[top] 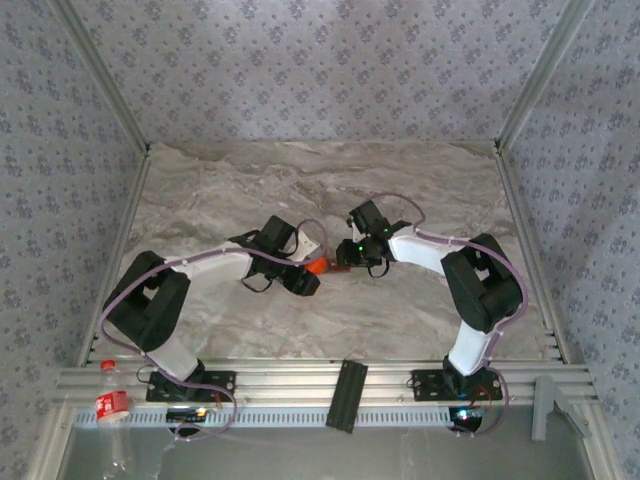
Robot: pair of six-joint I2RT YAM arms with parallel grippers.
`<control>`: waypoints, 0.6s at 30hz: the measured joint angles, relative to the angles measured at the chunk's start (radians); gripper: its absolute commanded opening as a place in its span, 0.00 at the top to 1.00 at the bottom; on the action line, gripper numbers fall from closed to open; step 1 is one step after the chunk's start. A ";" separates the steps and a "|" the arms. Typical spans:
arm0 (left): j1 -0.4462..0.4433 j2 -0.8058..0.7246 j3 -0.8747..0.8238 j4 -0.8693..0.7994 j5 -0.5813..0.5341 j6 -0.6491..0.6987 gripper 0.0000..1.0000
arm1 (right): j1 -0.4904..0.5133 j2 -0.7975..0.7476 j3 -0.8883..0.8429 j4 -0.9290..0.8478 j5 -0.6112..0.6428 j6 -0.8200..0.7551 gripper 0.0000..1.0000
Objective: Sort the pills into containers
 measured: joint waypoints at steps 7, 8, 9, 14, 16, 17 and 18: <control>0.000 0.011 0.011 -0.013 0.003 0.004 1.00 | -0.003 0.001 -0.012 0.026 -0.018 0.001 0.64; 0.000 0.011 0.013 -0.013 0.003 0.004 1.00 | -0.003 0.001 -0.014 0.030 -0.021 0.002 0.64; 0.000 0.012 0.015 -0.017 0.003 0.005 1.00 | -0.005 0.001 -0.017 0.035 -0.024 0.005 0.64; 0.000 0.021 0.032 -0.037 0.003 0.012 1.00 | -0.007 0.001 -0.023 0.050 -0.030 0.008 0.63; 0.000 0.028 0.039 -0.045 0.003 0.017 1.00 | -0.008 0.001 -0.026 0.054 -0.032 0.009 0.63; 0.000 0.030 0.043 -0.053 0.003 0.020 1.00 | -0.008 0.001 -0.027 0.055 -0.032 0.009 0.63; 0.000 0.030 0.045 -0.060 0.003 0.023 1.00 | -0.010 0.001 -0.027 0.055 -0.032 0.009 0.62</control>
